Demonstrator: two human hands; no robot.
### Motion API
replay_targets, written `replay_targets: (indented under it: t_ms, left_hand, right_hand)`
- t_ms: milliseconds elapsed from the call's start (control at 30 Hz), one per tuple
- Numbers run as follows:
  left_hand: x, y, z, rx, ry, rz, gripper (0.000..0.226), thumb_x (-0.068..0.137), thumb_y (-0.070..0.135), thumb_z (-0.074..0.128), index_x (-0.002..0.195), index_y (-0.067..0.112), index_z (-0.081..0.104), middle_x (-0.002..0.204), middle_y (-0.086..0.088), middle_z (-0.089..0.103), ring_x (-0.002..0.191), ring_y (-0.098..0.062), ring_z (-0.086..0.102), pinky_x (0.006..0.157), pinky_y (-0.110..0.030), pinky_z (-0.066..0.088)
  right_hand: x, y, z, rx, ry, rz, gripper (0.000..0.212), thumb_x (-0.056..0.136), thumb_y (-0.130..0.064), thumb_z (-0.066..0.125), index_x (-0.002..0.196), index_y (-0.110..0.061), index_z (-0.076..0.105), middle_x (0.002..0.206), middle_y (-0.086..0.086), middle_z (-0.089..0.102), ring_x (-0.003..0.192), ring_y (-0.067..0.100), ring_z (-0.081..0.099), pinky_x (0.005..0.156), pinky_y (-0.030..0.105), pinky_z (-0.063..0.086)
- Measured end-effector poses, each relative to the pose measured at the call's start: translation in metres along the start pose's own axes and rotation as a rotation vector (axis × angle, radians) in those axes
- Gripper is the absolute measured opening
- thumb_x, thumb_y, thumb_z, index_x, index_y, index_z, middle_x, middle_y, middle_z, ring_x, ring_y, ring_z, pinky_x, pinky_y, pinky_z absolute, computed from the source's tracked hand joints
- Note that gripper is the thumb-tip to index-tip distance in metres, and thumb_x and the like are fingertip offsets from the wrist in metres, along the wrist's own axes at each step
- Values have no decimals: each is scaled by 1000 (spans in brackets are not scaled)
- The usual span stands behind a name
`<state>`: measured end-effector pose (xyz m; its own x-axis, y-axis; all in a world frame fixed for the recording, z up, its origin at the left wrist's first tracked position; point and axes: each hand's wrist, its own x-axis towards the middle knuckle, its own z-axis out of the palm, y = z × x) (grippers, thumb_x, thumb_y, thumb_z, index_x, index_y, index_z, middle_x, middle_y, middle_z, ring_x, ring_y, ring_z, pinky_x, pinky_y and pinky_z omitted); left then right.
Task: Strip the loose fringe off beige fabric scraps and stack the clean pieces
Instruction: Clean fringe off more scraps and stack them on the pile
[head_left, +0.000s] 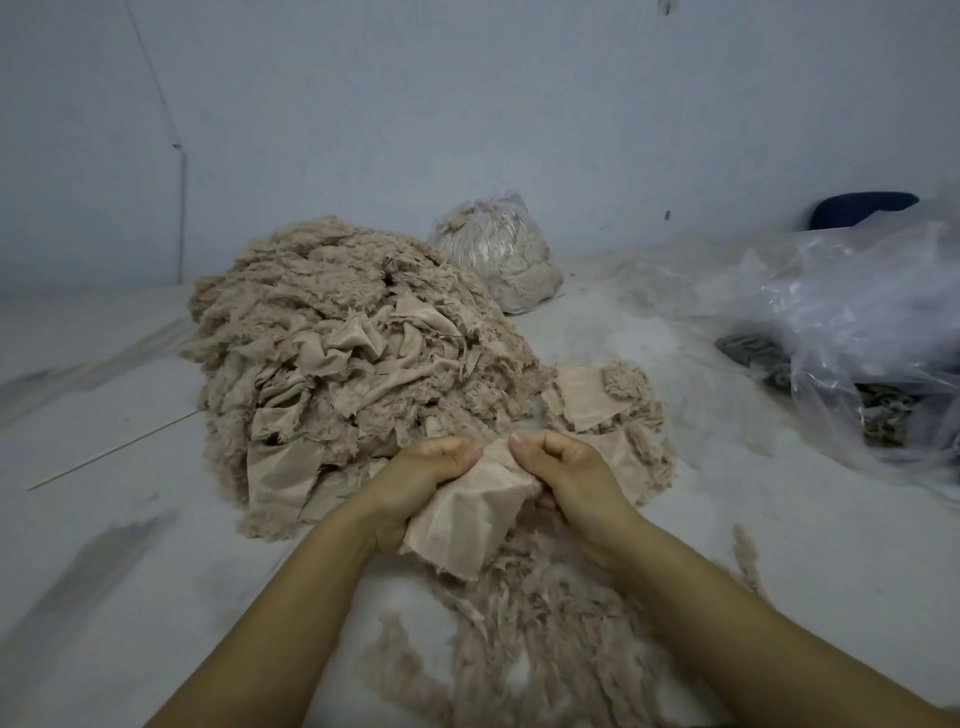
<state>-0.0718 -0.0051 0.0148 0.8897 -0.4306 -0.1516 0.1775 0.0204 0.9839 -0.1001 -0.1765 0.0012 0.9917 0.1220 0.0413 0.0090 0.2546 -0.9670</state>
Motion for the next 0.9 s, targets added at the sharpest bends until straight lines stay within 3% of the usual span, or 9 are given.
replay_targets:
  t_ms: [133, 233, 367, 433, 533, 667, 733, 800, 900]
  left_hand:
    - [4, -1, 18, 182, 104, 94, 41, 85, 35, 60, 94, -5, 65, 84, -16, 65, 74, -24, 58, 69, -32, 46]
    - [6, 2, 21, 105, 267, 169, 29, 95, 25, 52, 91, -1, 64, 81, -15, 64, 75, -25, 57, 72, -37, 45]
    - [7, 6, 16, 18, 268, 162, 31, 96, 26, 50, 99, -2, 63, 82, -19, 65, 68, -26, 61, 61, -32, 50]
    - [9, 6, 18, 13, 324, 207, 25, 97, 26, 49, 92, 6, 64, 77, -14, 66, 63, -21, 62, 57, -30, 51]
    - [11, 6, 10, 53, 508, 279, 24, 97, 28, 49, 88, 10, 62, 66, -2, 64, 58, -15, 60, 52, -25, 49]
    - [15, 2, 3, 102, 597, 288, 28, 97, 31, 50, 92, 7, 63, 76, -5, 63, 69, -20, 59, 63, -32, 47]
    - [18, 2, 1, 18, 636, 270, 28, 98, 30, 48, 102, 8, 63, 85, -6, 66, 73, -20, 62, 63, -30, 50]
    - [20, 3, -4, -42, 659, 249, 26, 98, 30, 48, 99, 10, 64, 78, -1, 68, 65, -15, 65, 57, -28, 51]
    - [20, 2, -3, 31, 612, 238, 23, 98, 29, 48, 95, 13, 64, 74, 2, 67, 63, -12, 64, 55, -27, 50]
  right_hand:
    - [7, 5, 8, -40, 101, -95, 20, 92, -18, 60, 77, -5, 60, 54, 4, 49, 43, 9, 40, 43, 20, 35]
    - [10, 7, 4, -72, 228, -124, 27, 94, -30, 56, 81, -6, 58, 54, -1, 51, 48, 12, 43, 44, 18, 37]
    - [3, 14, 1, -50, -83, 73, 50, 76, -48, 66, 106, -9, 62, 88, 4, 71, 81, 19, 68, 71, 29, 54]
    - [-1, 18, 1, -42, -192, 119, 42, 67, -34, 78, 98, -8, 67, 78, 4, 71, 69, 14, 68, 63, 24, 53]
    - [-6, 18, -5, -144, -202, 100, 16, 70, -17, 78, 75, -10, 65, 57, 3, 65, 47, 9, 59, 47, 19, 48]
    - [-9, 12, -19, -299, -248, 98, 21, 78, -9, 76, 64, -12, 60, 42, -4, 54, 35, 6, 42, 39, 18, 38]
    - [-12, 12, -25, -340, -245, 80, 23, 79, -7, 75, 62, -12, 61, 43, -6, 55, 36, 5, 40, 40, 18, 36]
    - [-13, 12, -30, -386, -240, 71, 21, 79, -9, 75, 63, -14, 63, 48, -5, 60, 38, 5, 44, 42, 18, 38]
    - [-13, 13, -31, -547, -282, 30, 18, 70, -30, 83, 68, -26, 66, 71, -3, 63, 62, 9, 56, 61, 25, 45]
